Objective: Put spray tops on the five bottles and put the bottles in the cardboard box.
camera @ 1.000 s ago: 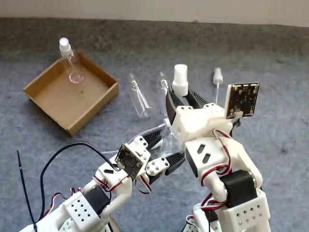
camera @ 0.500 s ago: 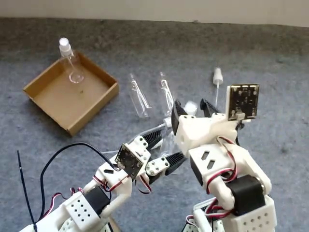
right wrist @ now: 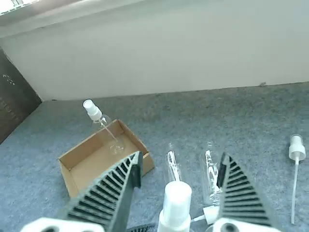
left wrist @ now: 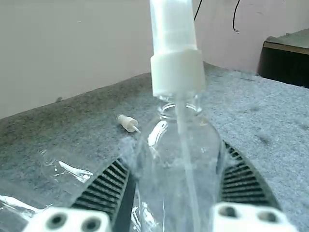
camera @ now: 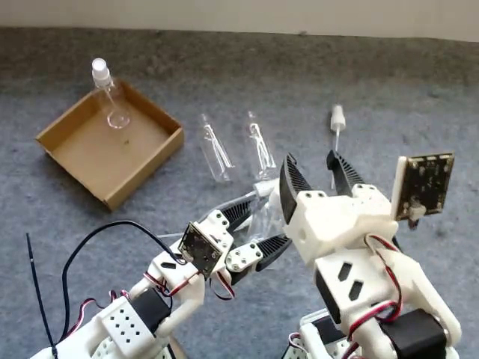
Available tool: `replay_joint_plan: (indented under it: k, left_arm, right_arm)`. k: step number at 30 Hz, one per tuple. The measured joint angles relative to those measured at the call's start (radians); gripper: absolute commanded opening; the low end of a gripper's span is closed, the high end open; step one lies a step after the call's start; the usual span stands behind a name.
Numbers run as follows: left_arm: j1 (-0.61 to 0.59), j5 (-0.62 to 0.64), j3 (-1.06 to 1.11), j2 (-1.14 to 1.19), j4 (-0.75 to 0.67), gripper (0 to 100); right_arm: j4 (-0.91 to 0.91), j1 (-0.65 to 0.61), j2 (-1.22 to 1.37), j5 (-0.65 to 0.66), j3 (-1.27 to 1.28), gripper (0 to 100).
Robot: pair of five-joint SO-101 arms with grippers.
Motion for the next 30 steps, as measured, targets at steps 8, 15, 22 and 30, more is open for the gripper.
replay_joint_plan:
  k: [8, 15, 22, 30]
  left_arm:
    - [0.0, 0.0, 0.0, 0.0, 0.0, 7]
    - [0.0, 0.0, 0.0, 0.0, 0.0, 7]
    - [0.0, 0.0, 0.0, 0.0, 0.0, 7]
    - [0.0, 0.0, 0.0, 0.0, 0.0, 7]
  right_arm:
    - [-0.19, 0.284, 0.0, 0.002, 0.101, 2.3]
    - [-0.454, 0.379, 0.009, 0.002, 0.361, 0.5]
    - [-0.694, 0.379, 0.011, 0.146, 0.644, 0.5]
    - [-0.721, 0.288, 0.012, 0.173, 0.684, 0.5]
